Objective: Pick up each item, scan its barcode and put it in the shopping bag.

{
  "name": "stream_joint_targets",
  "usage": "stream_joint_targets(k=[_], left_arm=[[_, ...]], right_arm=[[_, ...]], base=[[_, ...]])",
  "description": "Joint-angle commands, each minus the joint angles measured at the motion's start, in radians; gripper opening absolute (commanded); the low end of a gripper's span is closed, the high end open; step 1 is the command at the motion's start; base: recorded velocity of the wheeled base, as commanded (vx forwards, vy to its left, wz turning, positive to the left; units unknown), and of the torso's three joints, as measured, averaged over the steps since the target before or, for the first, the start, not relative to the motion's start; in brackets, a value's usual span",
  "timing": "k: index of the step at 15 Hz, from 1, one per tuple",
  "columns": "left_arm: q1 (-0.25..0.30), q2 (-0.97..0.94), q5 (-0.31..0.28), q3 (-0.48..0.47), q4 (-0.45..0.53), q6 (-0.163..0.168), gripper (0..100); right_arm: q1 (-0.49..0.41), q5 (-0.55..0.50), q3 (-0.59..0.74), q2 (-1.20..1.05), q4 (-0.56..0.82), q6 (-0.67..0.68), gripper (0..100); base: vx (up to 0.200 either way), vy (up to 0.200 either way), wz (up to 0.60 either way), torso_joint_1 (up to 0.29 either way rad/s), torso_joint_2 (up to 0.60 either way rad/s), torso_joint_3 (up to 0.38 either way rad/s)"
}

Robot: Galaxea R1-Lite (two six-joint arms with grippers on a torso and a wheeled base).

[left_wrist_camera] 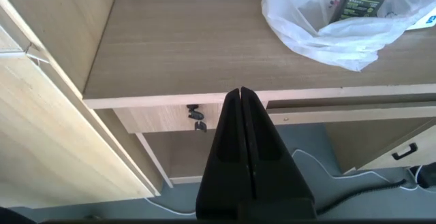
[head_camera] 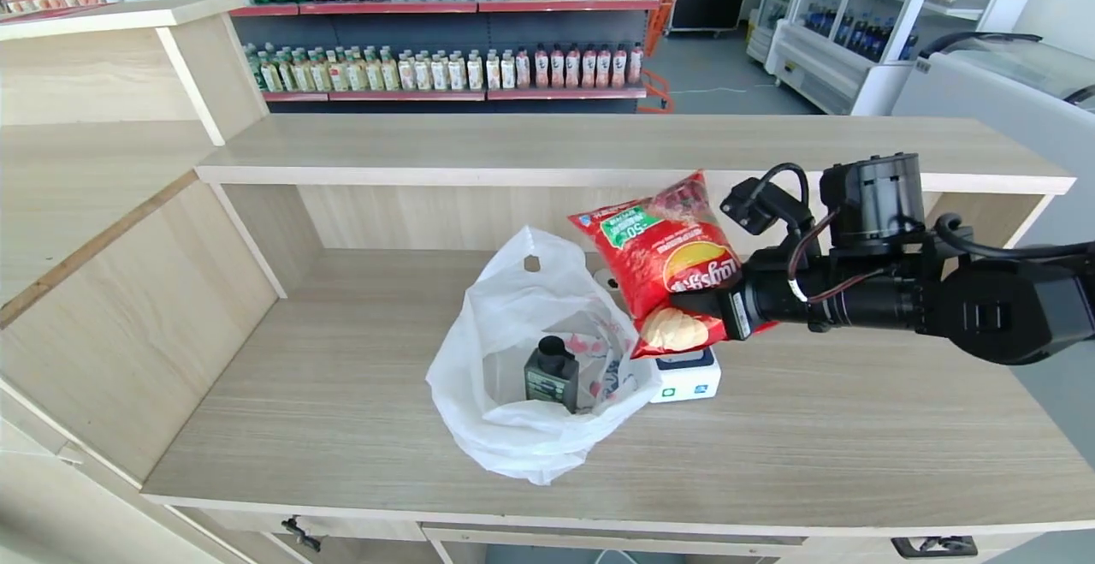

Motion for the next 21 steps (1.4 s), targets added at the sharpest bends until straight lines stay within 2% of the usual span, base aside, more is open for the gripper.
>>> stream_joint_targets(k=[1,3,8,13,21], left_arm=[[0.001,0.000,0.000,0.000,0.000,0.000,0],[0.001,0.000,0.000,0.000,0.000,0.000,0],[0.001,0.000,0.000,0.000,0.000,0.000,0],[0.001,0.000,0.000,0.000,0.000,0.000,0],[0.001,0.000,0.000,0.000,0.000,0.000,0]], right_arm=[[-0.020,0.000,0.020,0.011,0.002,0.014,0],[-0.020,0.011,0.020,0.014,0.001,0.060,0],[-0.020,0.137,0.051,0.017,0.009,0.301,0],[-0.020,0.149,0.058,0.077,0.013,0.398,0],[-0.059,0.151,0.052,0.112,0.007,0.402,0]], base=[[0.000,0.000,0.00,0.000,0.00,0.000],[0.000,0.000,0.00,0.000,0.00,0.000],[0.000,0.000,0.00,0.000,0.00,0.000],[0.000,0.000,0.00,0.000,0.00,0.000],[0.000,0.000,0.00,0.000,0.00,0.000]])
